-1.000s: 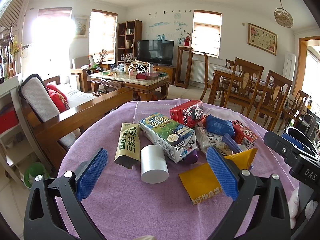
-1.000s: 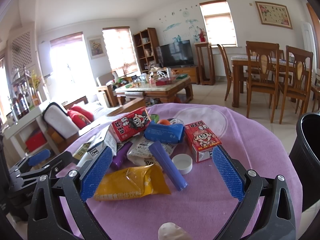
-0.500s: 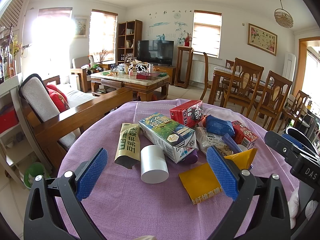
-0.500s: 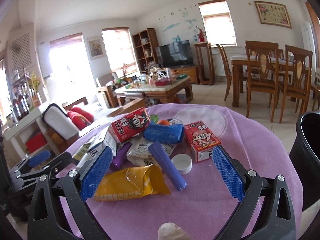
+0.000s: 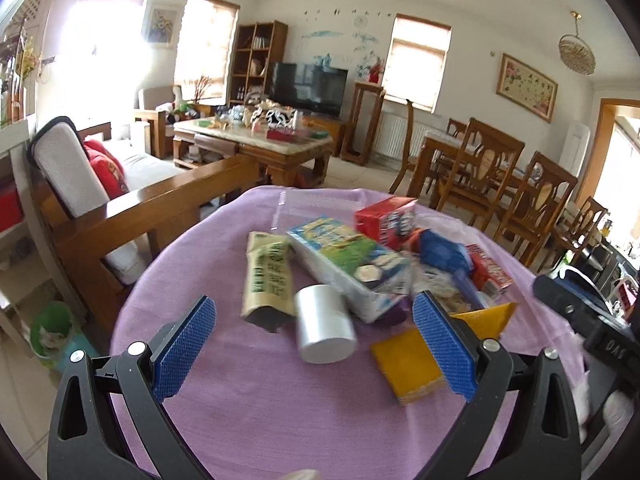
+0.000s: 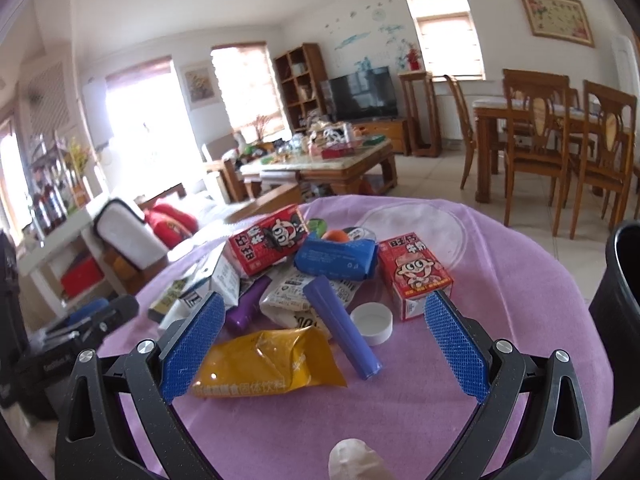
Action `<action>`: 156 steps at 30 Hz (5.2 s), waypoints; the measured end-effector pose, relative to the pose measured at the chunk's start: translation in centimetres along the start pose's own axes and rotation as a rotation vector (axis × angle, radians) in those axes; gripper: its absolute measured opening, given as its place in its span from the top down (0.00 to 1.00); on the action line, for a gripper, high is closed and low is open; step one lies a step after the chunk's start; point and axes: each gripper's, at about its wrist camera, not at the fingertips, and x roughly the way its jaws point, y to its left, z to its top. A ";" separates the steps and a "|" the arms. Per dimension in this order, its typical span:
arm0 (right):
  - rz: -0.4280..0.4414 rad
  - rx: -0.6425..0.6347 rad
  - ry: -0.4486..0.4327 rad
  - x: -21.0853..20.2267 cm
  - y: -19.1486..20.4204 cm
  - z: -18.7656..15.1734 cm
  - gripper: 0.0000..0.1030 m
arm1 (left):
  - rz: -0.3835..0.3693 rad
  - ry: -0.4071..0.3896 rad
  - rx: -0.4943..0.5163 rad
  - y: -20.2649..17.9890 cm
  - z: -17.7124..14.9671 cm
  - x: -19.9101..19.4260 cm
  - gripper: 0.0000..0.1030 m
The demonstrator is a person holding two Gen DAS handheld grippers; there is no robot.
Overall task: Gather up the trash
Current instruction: 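Grasp the beige sachet with the left tool while the right tool grasps the red milk box, then carry both items to the black bin and open both tools to drop them, then grasp the green-blue milk carton with the left tool while the right tool grasps the red Wangzai box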
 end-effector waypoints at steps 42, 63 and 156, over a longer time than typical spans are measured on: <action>0.237 -0.259 0.444 22.0 10.0 6.1 0.52 | -0.178 0.297 -0.161 7.5 2.9 8.7 0.79; 0.381 -0.676 0.476 23.8 12.9 8.4 0.29 | -0.197 0.282 -0.145 6.6 3.6 8.9 0.79; -0.310 0.110 -0.280 -15.7 -20.8 -4.1 0.05 | -0.361 0.144 0.252 -25.5 1.6 2.7 0.13</action>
